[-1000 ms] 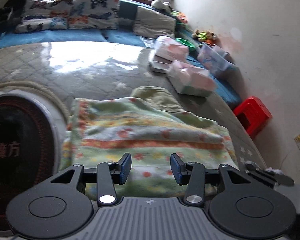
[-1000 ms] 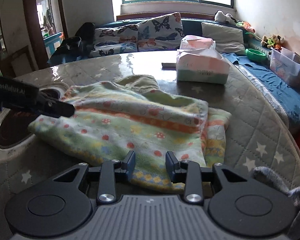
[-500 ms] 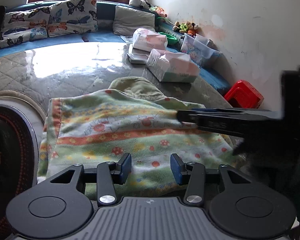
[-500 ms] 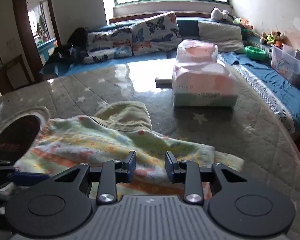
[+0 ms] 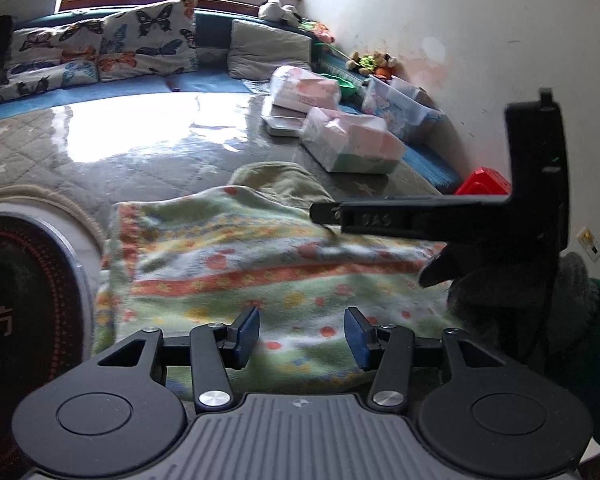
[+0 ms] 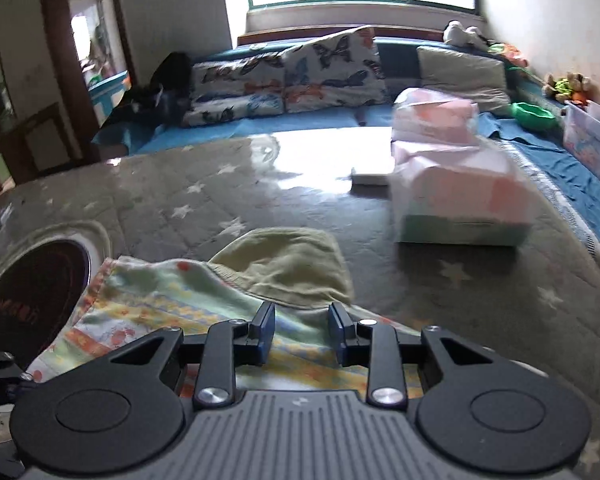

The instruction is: Fold clothes

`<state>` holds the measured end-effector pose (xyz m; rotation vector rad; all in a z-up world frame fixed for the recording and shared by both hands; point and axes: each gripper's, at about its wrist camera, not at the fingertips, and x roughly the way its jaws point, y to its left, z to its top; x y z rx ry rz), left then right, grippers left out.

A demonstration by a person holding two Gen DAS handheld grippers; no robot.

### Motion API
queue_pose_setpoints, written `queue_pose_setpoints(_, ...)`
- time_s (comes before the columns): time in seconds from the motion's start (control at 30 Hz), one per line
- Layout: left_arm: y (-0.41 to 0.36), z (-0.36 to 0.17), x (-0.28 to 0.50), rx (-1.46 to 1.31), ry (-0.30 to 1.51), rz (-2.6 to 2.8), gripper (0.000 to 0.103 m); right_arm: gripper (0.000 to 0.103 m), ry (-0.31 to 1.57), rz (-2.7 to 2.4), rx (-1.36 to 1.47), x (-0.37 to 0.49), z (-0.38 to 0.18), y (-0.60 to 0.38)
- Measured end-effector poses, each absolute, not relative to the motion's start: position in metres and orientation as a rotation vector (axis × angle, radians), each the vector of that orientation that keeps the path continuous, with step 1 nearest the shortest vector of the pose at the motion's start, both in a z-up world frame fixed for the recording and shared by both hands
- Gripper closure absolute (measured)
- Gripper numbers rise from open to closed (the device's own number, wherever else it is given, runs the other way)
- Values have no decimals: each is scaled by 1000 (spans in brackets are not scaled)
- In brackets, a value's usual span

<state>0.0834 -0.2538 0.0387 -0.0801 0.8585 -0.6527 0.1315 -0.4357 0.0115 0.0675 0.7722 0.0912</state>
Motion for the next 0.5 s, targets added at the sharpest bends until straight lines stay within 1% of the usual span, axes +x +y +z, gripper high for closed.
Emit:
queue_pose_setpoints(0.23,-230,39,92,-127,858,-597,53,73,760,118,30,145,22,-419)
queue_pose_setpoints(0.4,-218,38,94,-149,855,-573,52,73,748,220,-9,149,31,-389)
queue_pose_setpoints(0.5,-213,36,94,-161,861,-562,52,73,768,247,-45,161,24,-368)
